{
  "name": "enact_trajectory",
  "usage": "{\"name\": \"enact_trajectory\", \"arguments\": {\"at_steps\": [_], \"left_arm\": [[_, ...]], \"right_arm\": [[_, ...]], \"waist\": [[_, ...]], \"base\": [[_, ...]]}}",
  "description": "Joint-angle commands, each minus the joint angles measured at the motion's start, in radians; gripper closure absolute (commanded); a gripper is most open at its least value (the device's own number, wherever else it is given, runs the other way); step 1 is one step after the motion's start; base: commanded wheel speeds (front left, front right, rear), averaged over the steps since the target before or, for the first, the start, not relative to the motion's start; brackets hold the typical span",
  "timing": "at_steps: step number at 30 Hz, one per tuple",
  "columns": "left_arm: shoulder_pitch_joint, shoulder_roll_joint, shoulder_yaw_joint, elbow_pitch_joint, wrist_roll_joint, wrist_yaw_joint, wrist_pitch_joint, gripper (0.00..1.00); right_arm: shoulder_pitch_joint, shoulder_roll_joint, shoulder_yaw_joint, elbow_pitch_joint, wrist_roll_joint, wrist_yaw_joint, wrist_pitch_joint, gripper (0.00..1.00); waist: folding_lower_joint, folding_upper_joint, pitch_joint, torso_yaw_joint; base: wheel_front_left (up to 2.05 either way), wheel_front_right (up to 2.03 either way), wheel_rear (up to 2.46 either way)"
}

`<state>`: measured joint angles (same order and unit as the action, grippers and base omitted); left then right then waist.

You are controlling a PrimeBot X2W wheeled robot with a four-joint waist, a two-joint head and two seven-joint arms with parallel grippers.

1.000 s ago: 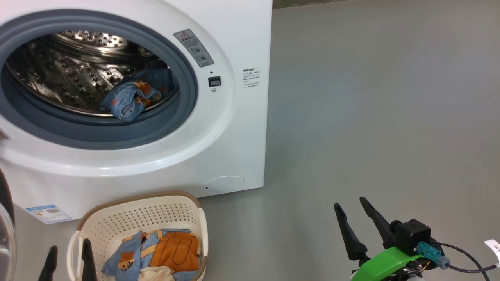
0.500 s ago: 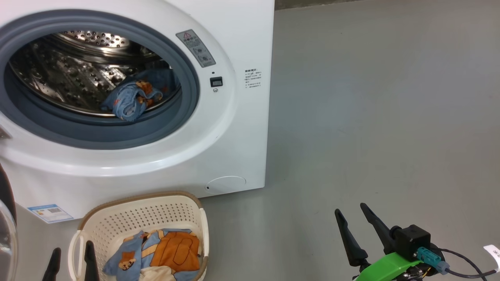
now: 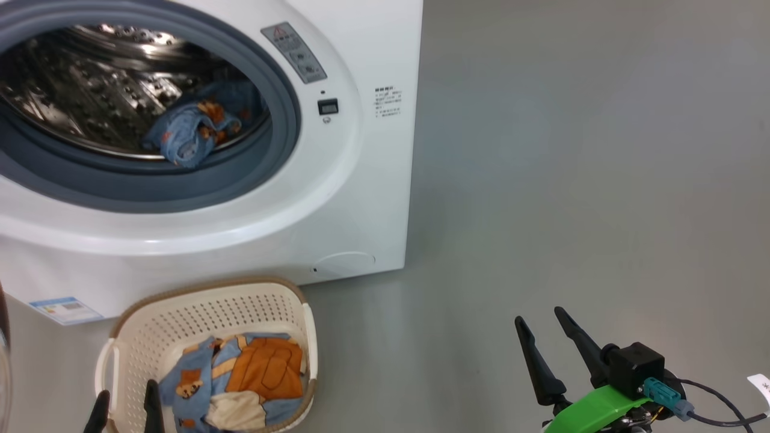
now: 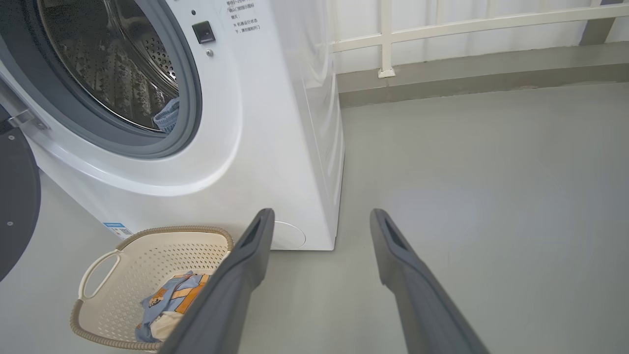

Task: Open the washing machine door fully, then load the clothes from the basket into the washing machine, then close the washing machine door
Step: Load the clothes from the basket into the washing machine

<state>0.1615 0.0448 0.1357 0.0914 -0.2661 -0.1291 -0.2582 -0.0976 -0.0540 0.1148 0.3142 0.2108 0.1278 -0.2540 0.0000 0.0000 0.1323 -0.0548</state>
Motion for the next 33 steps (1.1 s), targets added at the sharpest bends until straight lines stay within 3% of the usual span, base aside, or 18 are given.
{"name": "enact_trajectory", "arguments": {"at_steps": [1, 13, 20, 33], "left_arm": [[-0.048, 0.006, 0.029, -0.014, -0.007, -0.002, -0.004, 0.00], [-0.184, 0.055, 0.031, 0.051, -0.067, -0.002, -0.004, 0.00], [-0.314, 0.147, 0.007, 0.112, -0.102, -0.002, -0.004, 0.00], [-0.462, 0.244, -0.042, 0.217, -0.154, -0.002, -0.004, 0.00]], "right_arm": [[-0.020, 0.004, 0.024, -0.028, -0.013, 0.003, -0.008, 0.00], [-0.068, 0.004, 0.026, -0.066, -0.012, 0.003, -0.008, 0.00], [-0.110, 0.004, 0.042, -0.102, 0.004, 0.003, -0.008, 0.00], [-0.163, 0.004, 0.061, -0.145, 0.022, 0.003, -0.008, 0.00]], "waist": [[0.0000, 0.0000, 0.037, -0.005], [0.0000, 0.0000, 0.219, -0.031], [0.0000, 0.0000, 0.383, -0.061], [0.0000, 0.0000, 0.566, -0.085]], "base": [[0.00, 0.00, 0.00], [0.00, 0.00, 0.00], [0.00, 0.00, 0.00], [0.00, 0.00, 0.00]]}}
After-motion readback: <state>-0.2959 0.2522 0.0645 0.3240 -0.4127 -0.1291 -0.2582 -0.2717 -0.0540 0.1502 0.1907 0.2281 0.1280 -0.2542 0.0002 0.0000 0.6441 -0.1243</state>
